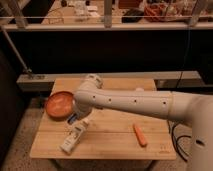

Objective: Place the white sponge in the ceramic bowl

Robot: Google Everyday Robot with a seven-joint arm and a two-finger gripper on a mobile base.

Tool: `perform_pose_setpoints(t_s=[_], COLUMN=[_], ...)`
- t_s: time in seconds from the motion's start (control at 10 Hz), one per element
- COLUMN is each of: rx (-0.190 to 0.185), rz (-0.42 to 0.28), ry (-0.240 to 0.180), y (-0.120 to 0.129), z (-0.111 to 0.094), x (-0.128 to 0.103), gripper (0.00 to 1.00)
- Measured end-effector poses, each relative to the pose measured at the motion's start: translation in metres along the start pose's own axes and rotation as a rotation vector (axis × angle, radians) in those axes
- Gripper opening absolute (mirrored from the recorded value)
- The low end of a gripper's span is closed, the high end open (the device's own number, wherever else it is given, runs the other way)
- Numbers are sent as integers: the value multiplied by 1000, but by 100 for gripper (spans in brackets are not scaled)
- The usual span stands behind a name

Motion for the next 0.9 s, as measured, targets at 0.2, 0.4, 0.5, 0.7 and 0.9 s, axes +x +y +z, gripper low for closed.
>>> perform_pose_setpoints(t_s=[0.2,0.4,0.5,0.7,0.9], rx=[2,6,6,7,19], rz=[-3,-7,-10,-13,-17], ry=[4,7,6,10,10], y=[-7,-25,-32,-35,-49], z=[-1,-5,-5,-6,-3], x=[2,11,11,12,11], gripper=[2,2,2,2,2])
